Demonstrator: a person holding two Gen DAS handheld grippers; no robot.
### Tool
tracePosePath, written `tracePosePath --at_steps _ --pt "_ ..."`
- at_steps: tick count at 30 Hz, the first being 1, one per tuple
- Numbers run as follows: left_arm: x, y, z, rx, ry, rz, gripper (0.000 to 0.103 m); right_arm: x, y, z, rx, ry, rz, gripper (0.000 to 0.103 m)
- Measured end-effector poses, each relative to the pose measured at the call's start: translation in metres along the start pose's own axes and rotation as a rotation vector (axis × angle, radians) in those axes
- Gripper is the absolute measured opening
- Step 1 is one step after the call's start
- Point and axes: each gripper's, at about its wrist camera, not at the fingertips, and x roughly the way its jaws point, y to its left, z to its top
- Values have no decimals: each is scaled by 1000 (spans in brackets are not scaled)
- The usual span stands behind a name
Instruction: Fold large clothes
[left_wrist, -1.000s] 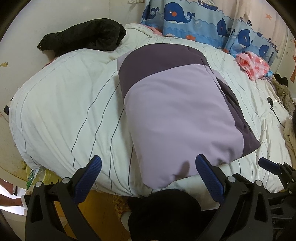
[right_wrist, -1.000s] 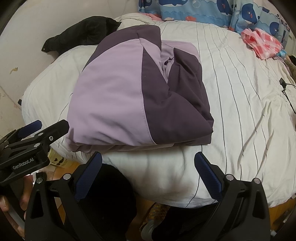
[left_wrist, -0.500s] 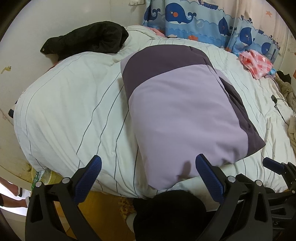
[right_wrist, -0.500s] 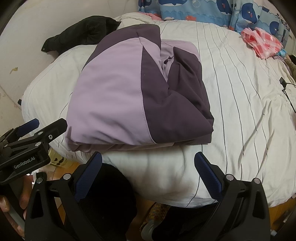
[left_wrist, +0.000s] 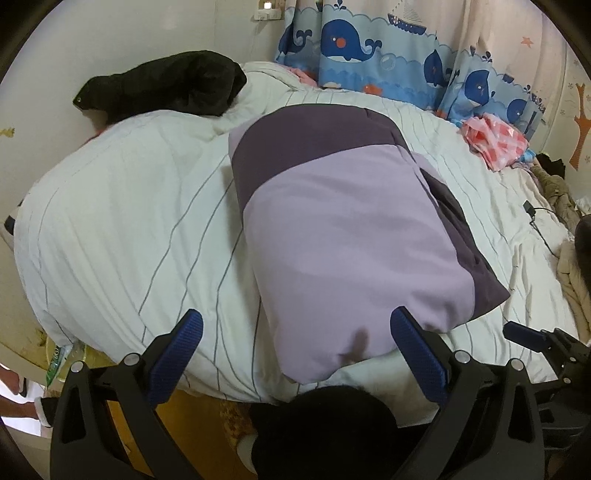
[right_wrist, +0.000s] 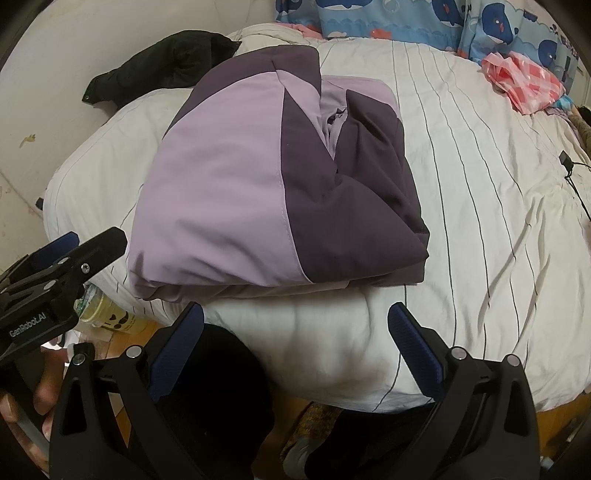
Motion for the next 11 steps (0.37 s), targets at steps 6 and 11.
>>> tracePosePath --at_steps 6,11 --pt "7 3 2 -15 41 20 97 0 1 -1 0 -2 -1 96" --pt "7 2 0 -12 40 33 97 -1 1 -1 -1 -3 0 96"
